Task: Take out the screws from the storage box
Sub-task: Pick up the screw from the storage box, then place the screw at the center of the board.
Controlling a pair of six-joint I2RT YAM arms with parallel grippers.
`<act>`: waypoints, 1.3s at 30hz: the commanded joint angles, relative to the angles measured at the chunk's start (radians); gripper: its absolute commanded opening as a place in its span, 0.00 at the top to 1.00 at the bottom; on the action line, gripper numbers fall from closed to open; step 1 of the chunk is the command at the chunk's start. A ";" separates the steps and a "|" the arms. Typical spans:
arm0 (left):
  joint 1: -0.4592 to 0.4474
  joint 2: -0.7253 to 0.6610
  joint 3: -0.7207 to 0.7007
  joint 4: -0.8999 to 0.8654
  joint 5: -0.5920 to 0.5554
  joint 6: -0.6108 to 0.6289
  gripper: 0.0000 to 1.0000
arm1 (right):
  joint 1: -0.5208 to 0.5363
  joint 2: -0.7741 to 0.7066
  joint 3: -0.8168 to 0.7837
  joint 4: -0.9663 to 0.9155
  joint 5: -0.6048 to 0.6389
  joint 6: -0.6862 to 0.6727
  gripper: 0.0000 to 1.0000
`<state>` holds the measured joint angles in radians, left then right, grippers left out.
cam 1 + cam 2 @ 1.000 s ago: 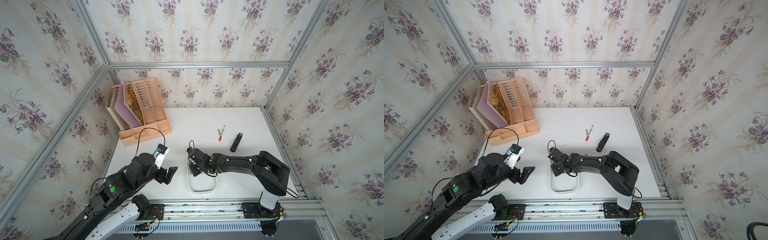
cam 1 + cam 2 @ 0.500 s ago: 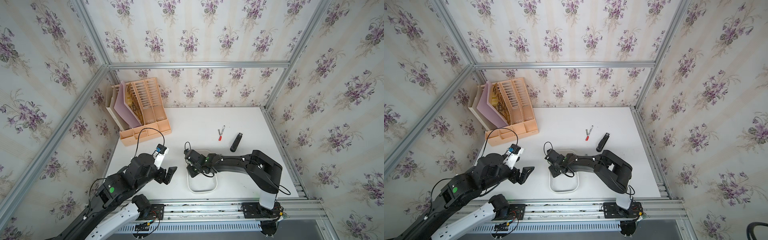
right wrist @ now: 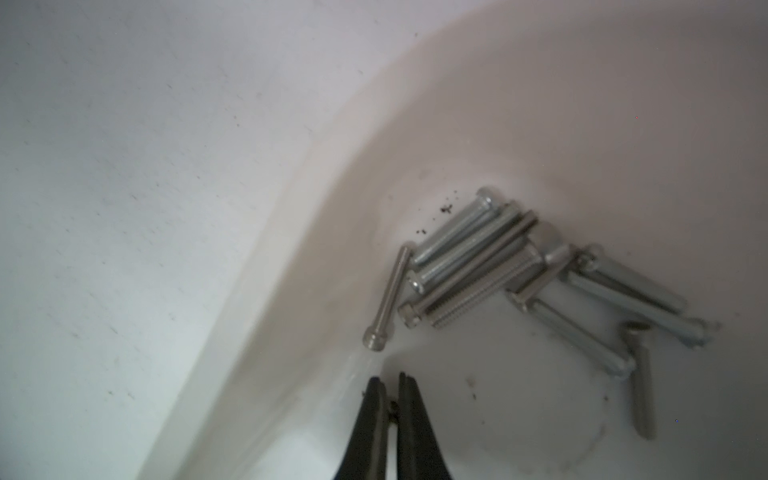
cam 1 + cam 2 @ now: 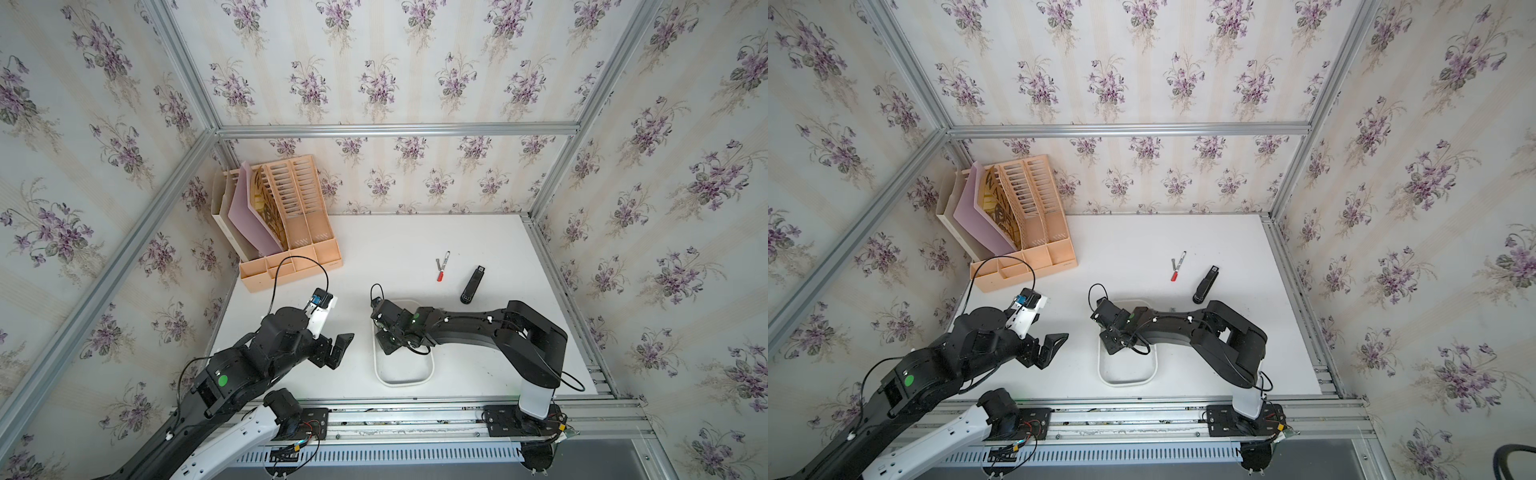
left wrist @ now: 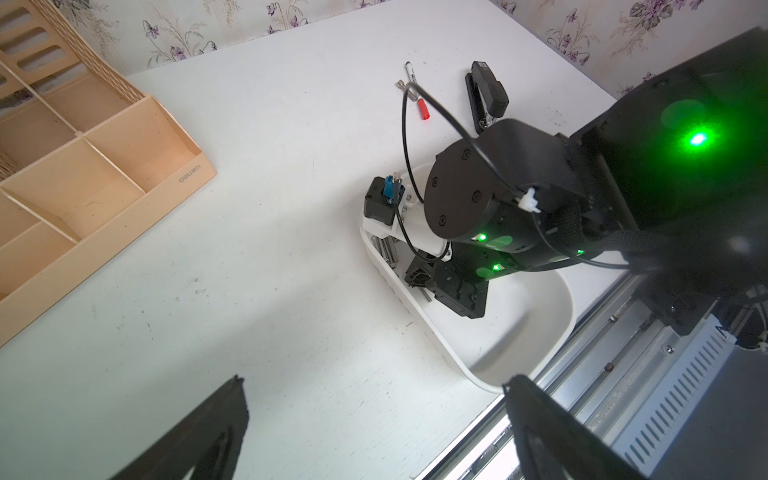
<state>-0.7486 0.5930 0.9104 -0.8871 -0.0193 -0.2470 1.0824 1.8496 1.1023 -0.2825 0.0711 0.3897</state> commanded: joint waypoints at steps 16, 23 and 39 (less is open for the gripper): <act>0.001 -0.012 0.008 0.000 -0.018 -0.010 0.01 | -0.120 -0.378 -0.205 0.072 0.227 0.086 1.00; 0.000 -0.016 0.005 0.003 -0.019 -0.007 0.01 | -0.298 -0.501 -0.303 0.084 0.192 0.152 1.00; 0.002 -0.025 0.003 0.006 -0.026 -0.002 0.01 | -0.461 -0.223 -0.231 -0.004 0.080 0.192 1.00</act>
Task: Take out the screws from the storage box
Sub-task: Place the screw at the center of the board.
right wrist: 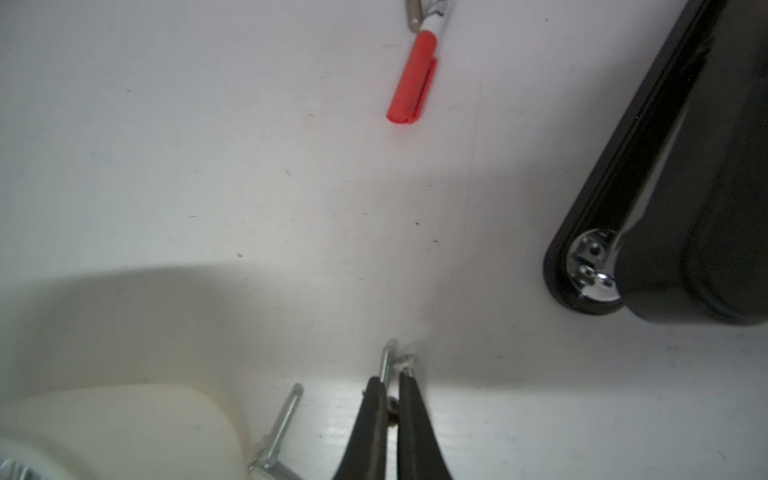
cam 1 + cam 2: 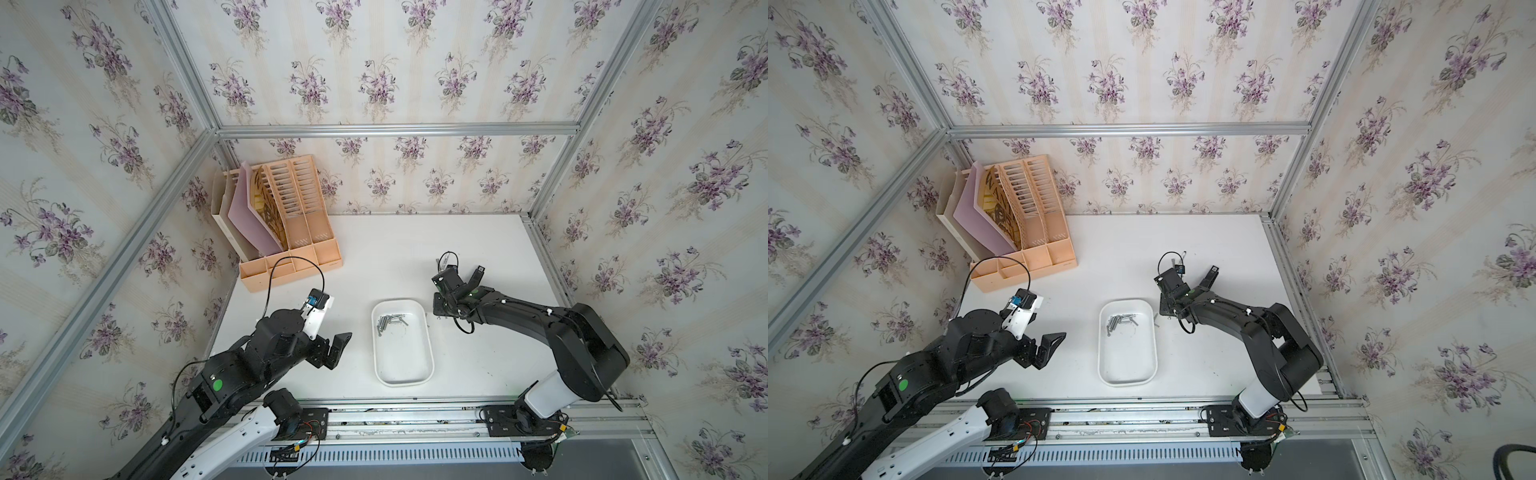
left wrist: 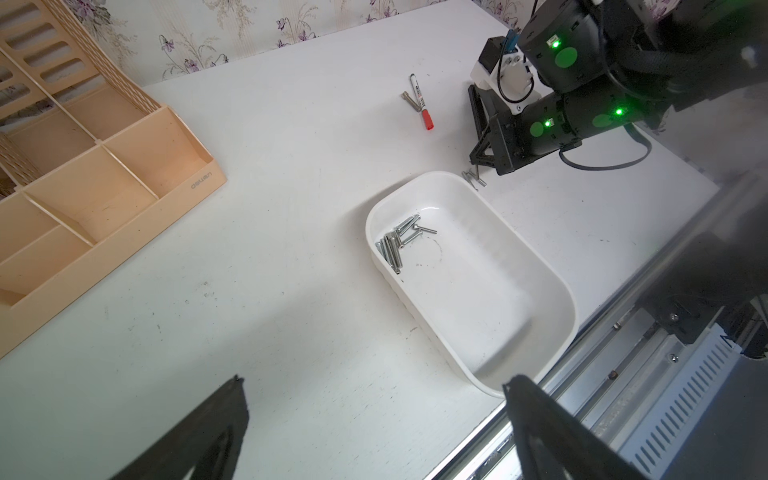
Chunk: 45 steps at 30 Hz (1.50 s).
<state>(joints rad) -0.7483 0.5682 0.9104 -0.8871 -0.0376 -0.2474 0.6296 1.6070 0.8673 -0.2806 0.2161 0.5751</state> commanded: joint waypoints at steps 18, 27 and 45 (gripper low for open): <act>0.001 -0.004 0.007 -0.002 -0.010 -0.013 0.01 | -0.009 0.010 -0.010 0.044 -0.164 -0.026 0.86; 0.002 -0.004 0.005 -0.002 -0.020 -0.012 0.01 | -0.008 -0.037 -0.025 0.063 -0.189 -0.039 0.80; 0.003 -0.014 0.011 -0.007 -0.022 -0.020 0.01 | 0.226 -0.319 -0.116 0.241 -0.164 -0.184 0.67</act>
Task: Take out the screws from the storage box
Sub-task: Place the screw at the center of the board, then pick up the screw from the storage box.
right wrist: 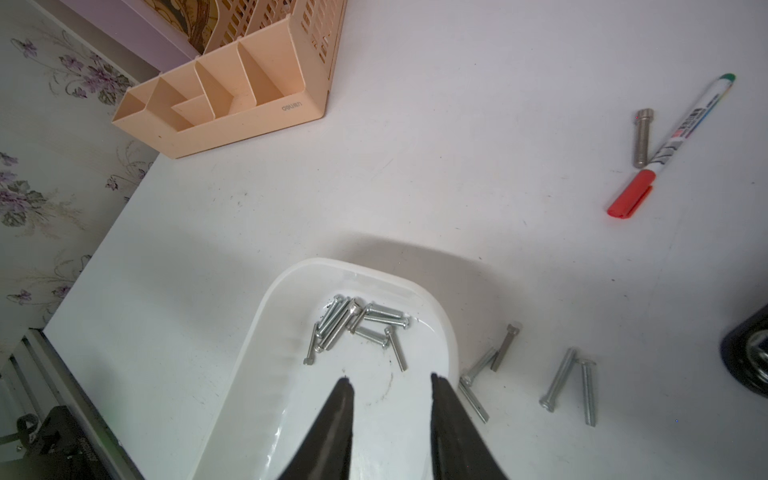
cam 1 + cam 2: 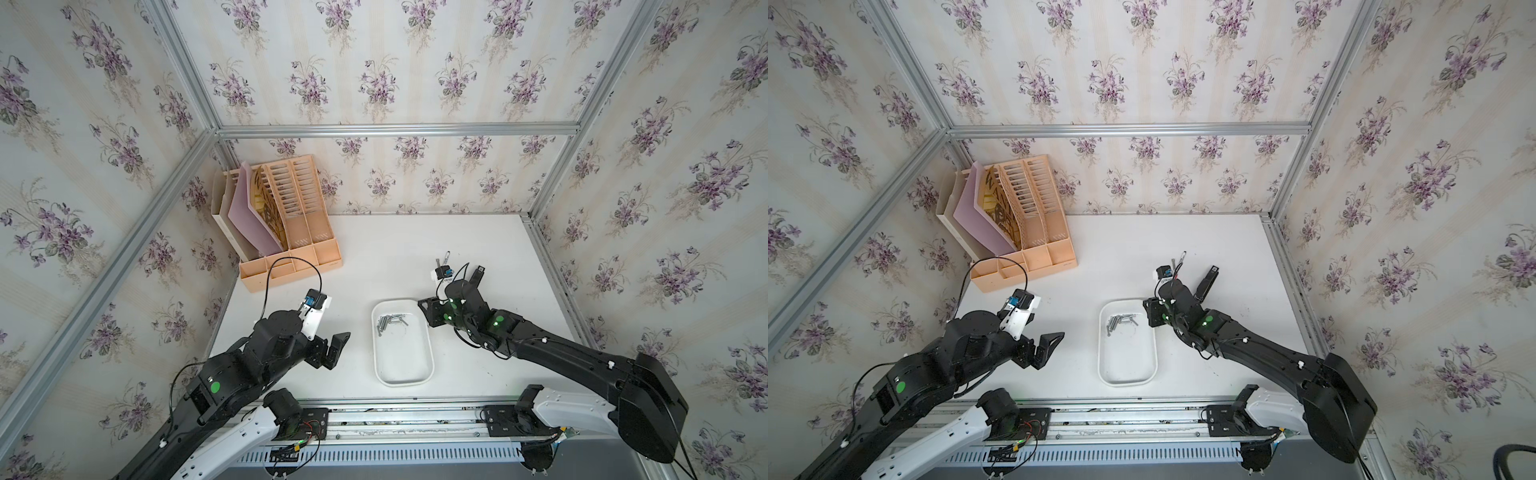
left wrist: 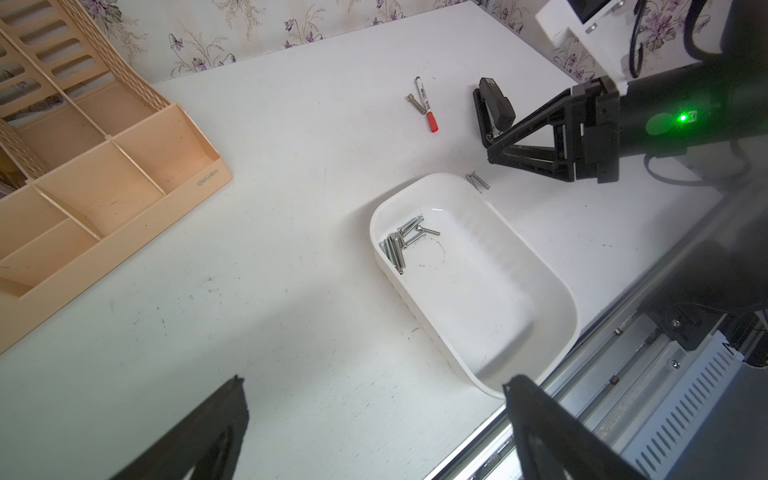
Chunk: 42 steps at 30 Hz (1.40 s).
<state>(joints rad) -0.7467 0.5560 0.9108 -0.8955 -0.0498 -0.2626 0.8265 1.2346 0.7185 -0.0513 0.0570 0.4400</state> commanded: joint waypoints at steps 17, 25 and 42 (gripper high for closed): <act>0.000 -0.015 0.015 -0.006 -0.016 -0.014 0.01 | 0.134 0.411 0.237 -0.160 0.115 -0.072 0.72; 0.000 -0.017 0.016 -0.008 -0.025 -0.012 0.01 | 0.132 0.520 0.298 -0.229 0.162 -0.056 0.74; 0.000 -0.018 0.018 -0.011 -0.024 -0.016 0.01 | 0.102 0.598 0.328 -0.259 0.122 -0.043 0.76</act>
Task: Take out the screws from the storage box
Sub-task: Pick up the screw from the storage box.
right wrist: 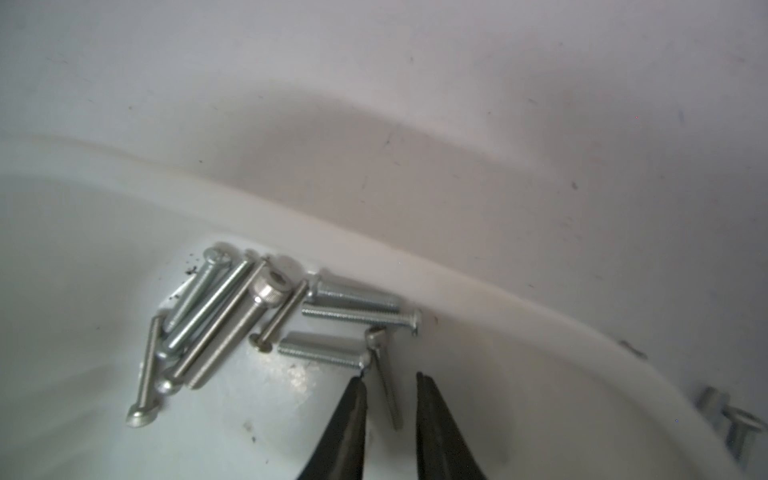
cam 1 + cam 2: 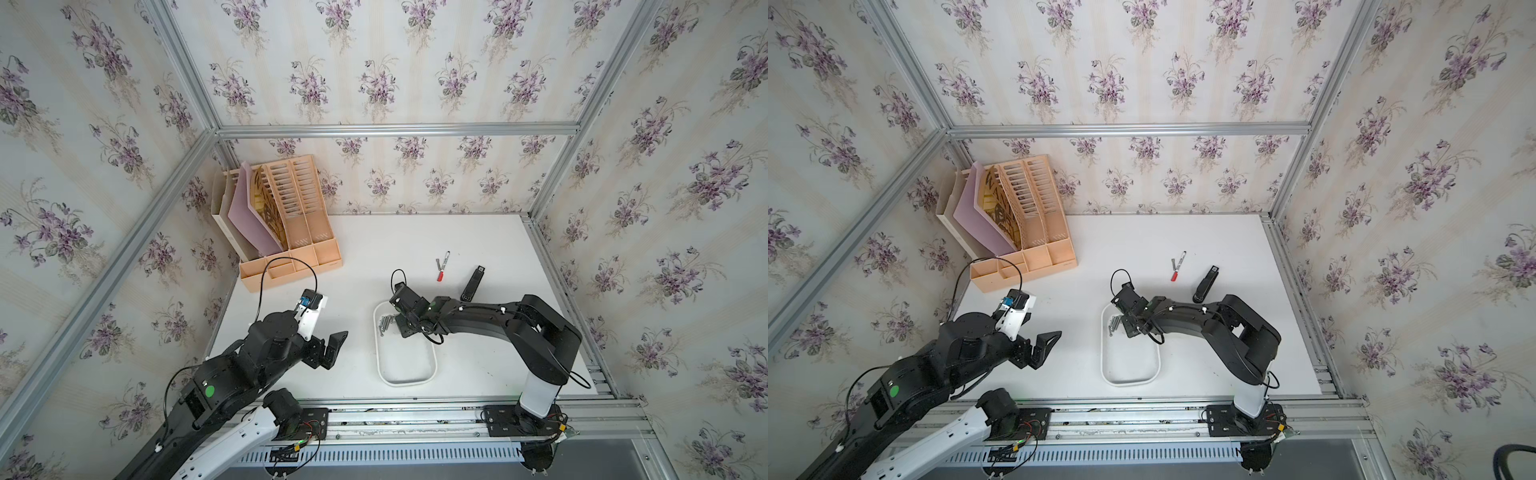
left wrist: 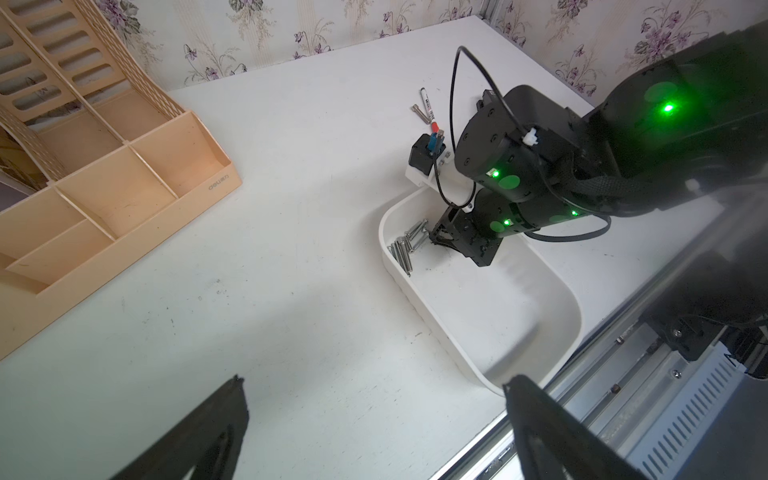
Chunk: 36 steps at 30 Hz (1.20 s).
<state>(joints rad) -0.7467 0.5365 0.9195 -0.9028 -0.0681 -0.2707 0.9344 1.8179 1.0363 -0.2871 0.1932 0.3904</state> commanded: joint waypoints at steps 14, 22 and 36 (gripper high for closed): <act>0.000 -0.003 0.010 -0.008 -0.007 -0.013 0.01 | -0.007 -0.015 0.000 -0.013 -0.016 0.010 1.00; 0.000 -0.003 0.010 -0.006 -0.010 -0.010 0.01 | -0.008 -0.220 -0.109 0.087 0.019 0.017 1.00; 0.000 -0.004 0.012 -0.010 -0.011 -0.014 0.01 | -0.064 -0.538 -0.266 0.099 0.267 0.137 1.00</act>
<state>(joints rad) -0.7467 0.5327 0.9226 -0.9058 -0.0723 -0.2783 0.8967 1.2694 0.7681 -0.1616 0.3935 0.4751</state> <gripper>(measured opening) 0.993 0.058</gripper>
